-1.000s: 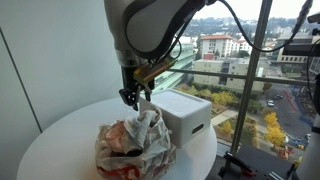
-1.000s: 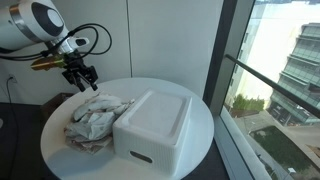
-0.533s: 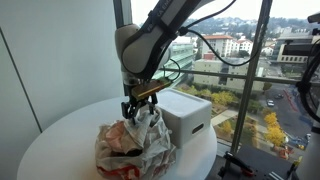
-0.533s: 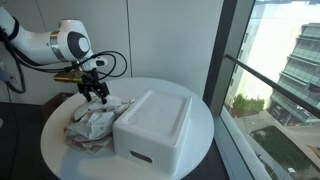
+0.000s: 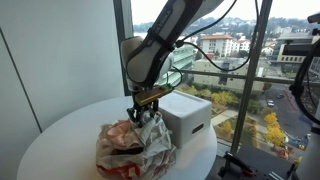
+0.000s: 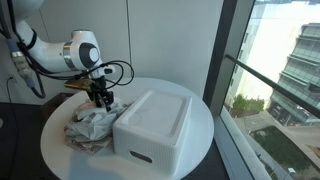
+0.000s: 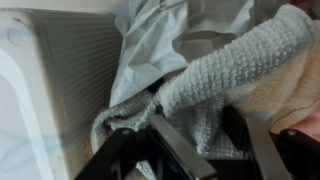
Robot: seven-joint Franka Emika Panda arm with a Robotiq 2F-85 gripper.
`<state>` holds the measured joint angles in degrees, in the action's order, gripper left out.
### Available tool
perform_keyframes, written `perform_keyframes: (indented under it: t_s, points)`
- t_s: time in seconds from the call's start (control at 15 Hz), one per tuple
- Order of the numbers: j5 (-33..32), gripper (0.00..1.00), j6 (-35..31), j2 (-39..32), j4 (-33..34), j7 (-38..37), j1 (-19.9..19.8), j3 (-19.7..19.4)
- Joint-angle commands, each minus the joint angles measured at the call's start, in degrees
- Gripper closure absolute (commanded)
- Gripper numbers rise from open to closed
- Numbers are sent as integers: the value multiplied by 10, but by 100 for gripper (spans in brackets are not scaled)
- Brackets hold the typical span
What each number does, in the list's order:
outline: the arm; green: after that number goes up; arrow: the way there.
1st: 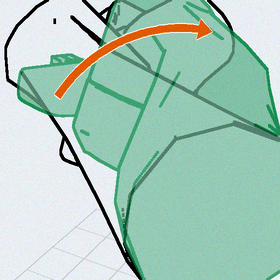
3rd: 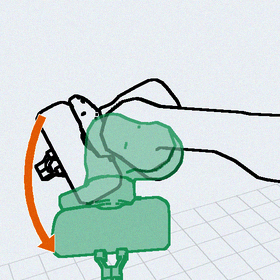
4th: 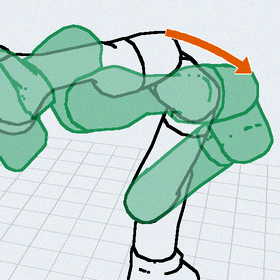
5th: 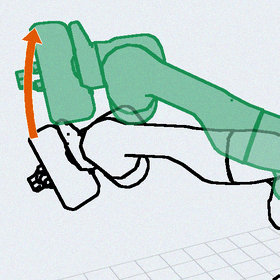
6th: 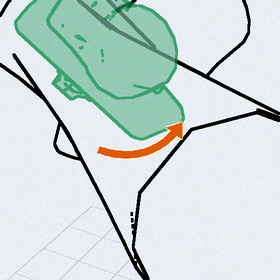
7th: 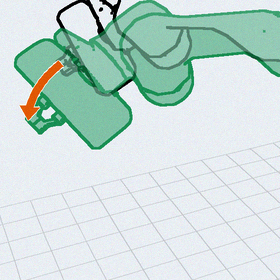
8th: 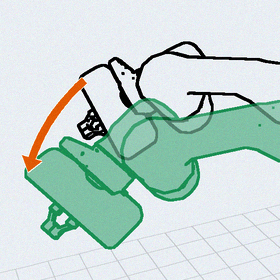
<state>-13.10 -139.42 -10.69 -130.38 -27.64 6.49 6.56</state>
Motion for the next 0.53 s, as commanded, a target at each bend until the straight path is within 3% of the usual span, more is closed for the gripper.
perform_keyframes:
  t_s: [0.0, 0.13, 0.4, 0.47]
  points:
    - [0, 67, -17, 8, -5, -21, 18, -17]
    - [-1, 83, -24, 14, -10, -28, 23, -18]
    - [-10, 91, -39, 29, -19, -49, 34, -18]
    - [-13, 89, -42, 34, -22, -54, 36, -17]
